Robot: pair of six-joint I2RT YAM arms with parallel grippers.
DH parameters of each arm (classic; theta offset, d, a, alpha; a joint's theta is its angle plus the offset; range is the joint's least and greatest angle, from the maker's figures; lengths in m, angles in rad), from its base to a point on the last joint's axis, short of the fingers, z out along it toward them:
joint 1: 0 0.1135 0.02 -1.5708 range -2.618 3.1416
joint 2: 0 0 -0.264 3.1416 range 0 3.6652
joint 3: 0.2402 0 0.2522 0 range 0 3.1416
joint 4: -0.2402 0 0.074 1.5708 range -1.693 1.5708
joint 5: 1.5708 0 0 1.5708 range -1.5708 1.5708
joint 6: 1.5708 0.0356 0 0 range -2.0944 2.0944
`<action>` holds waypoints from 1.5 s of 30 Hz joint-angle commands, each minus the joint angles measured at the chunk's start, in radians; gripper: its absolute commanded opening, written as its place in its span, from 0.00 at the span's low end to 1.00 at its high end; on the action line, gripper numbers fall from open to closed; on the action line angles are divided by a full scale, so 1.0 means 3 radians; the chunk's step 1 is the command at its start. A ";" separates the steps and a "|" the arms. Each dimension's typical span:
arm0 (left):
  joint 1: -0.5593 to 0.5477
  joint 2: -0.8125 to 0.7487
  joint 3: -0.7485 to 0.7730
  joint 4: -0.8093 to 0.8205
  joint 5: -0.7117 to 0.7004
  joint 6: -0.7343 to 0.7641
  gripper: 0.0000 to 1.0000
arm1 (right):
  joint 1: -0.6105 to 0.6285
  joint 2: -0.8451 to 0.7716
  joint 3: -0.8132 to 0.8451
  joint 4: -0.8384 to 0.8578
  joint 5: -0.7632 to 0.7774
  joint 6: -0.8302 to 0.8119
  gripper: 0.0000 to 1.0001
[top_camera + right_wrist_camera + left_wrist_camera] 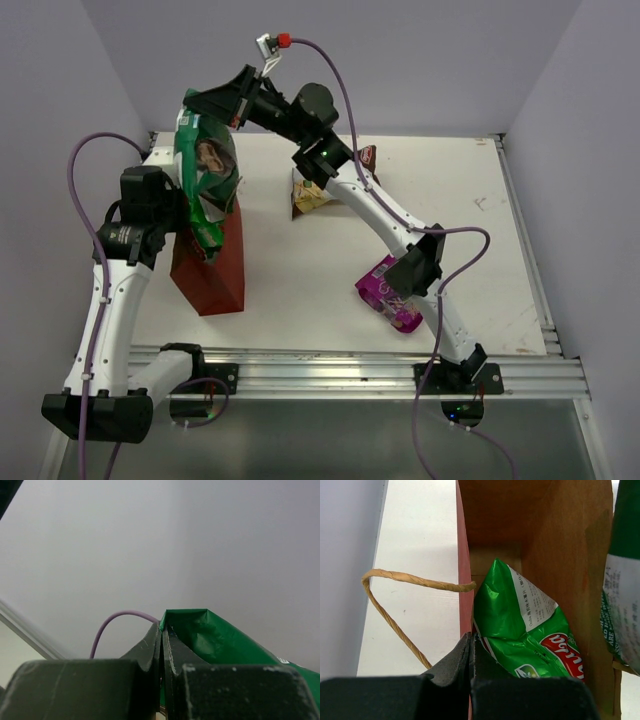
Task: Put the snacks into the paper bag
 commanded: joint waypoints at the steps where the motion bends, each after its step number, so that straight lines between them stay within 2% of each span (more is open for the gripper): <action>1: -0.0023 -0.0014 0.0044 0.0065 0.0074 0.0010 0.00 | 0.0000 -0.0202 0.0215 0.0401 0.0279 0.0089 0.00; 7: -0.0023 0.0001 0.0039 0.0065 0.0099 -0.0005 0.00 | 0.0000 -0.0223 0.0199 0.0473 0.0407 0.0099 0.00; 12: -0.0023 0.0011 0.0044 0.0070 0.0114 -0.0010 0.00 | -0.0005 -0.0151 0.0123 0.0631 0.0347 0.0359 0.00; 18: -0.0023 -0.0019 0.0003 0.0086 0.0099 -0.0010 0.00 | 0.0041 -0.0125 -0.0465 0.0872 -0.0026 0.0621 0.00; 23: -0.0023 -0.0060 -0.0017 0.0091 0.0079 -0.0005 0.00 | 0.0071 -0.0360 -0.1252 0.0653 -0.0298 0.0238 0.00; 29: -0.0023 -0.0081 -0.0018 0.0111 0.0089 0.0015 0.00 | 0.0097 -0.0504 -0.1498 -0.0696 -0.0176 -0.1019 0.00; 33: -0.0023 -0.0091 -0.0023 0.0111 0.0058 0.0020 0.00 | 0.0112 -0.0631 -0.1386 -0.1763 0.0410 -0.1887 0.00; 34: -0.0023 -0.0096 -0.0028 0.0111 0.0048 0.0020 0.00 | 0.0122 -0.0642 -0.1214 -0.1959 0.0564 -0.2037 0.00; 37: -0.0023 -0.0106 -0.0038 0.0111 0.0043 0.0020 0.00 | 0.0128 -0.0713 -0.0932 -0.2379 0.0837 -0.2390 0.15; 38: -0.0023 -0.0106 -0.0043 0.0111 0.0048 0.0025 0.00 | 0.0128 -0.0754 -0.0870 -0.2416 0.0872 -0.2431 0.28; 40: -0.0023 -0.0101 -0.0058 0.0111 0.0053 0.0020 0.00 | 0.0133 -0.0836 -0.0636 -0.2492 0.0959 -0.2503 0.39; 41: -0.0023 -0.0091 -0.0063 0.0121 0.0058 0.0020 0.00 | 0.0128 -0.0857 -0.0538 -0.2518 0.0990 -0.2513 0.51; 44: -0.0023 -0.0081 -0.0064 0.0122 0.0058 0.0020 0.00 | 0.0128 -0.0964 -0.0297 -0.2620 0.1097 -0.2575 0.66; 45: -0.0023 -0.0081 -0.0058 0.0122 0.0048 0.0020 0.00 | 0.0128 -0.1020 -0.0297 -0.2666 0.1153 -0.2646 0.67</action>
